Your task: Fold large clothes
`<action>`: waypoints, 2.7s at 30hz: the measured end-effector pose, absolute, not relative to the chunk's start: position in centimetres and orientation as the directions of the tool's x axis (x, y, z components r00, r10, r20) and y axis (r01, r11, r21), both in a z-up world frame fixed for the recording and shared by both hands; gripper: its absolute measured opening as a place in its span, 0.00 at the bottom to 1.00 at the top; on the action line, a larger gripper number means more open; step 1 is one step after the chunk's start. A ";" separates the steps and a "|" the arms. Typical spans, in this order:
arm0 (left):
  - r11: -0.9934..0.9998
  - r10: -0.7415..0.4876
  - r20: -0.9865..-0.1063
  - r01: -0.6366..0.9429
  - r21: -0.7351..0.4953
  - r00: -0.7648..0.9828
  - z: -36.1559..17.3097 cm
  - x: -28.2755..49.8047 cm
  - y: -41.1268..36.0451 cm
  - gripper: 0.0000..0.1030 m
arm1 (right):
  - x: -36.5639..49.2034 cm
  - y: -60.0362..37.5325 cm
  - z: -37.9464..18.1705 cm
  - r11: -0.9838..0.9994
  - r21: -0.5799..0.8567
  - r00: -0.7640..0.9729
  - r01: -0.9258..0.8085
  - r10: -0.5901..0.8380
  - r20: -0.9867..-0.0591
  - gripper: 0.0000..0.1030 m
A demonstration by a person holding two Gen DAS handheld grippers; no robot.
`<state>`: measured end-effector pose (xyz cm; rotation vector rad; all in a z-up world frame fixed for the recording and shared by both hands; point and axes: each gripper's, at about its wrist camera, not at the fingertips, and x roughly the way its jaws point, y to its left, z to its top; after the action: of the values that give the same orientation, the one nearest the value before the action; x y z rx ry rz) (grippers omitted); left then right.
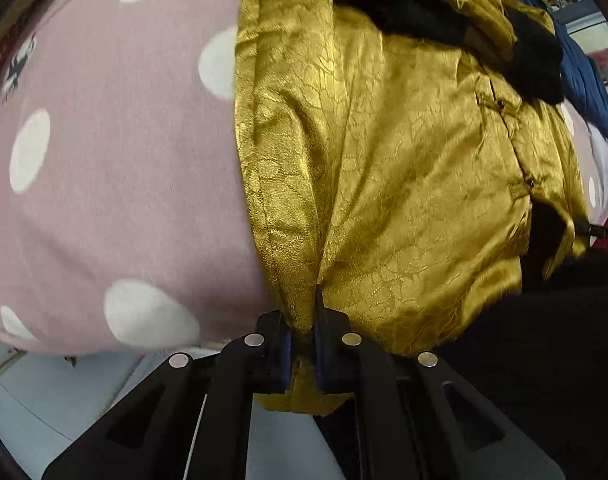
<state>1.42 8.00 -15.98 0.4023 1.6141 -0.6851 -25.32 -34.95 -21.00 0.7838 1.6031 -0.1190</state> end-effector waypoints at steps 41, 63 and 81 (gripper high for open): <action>0.835 -0.547 -0.819 0.177 -0.520 0.172 -7.2 25.8 -0.9 0.09 | -1.5 -53.0 -9.6 0.318 0.730 0.665 0.605 0.302 -0.683 0.08; 0.899 -0.437 -0.868 0.097 -0.426 0.235 -7.0 23.6 4.5 0.81 | 0.2 -56.1 -11.4 0.478 0.549 0.550 0.685 0.155 -0.821 0.52; 0.890 -0.259 -0.925 0.442 -0.116 0.279 -8.3 25.8 -5.2 0.07 | 3.2 -53.2 -10.6 0.790 0.232 0.400 0.568 -0.019 -0.917 0.10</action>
<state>25.82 -5.17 -8.33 0.1756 1.1997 -0.4734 3.17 -53.22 -10.56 0.5728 1.1091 -0.3980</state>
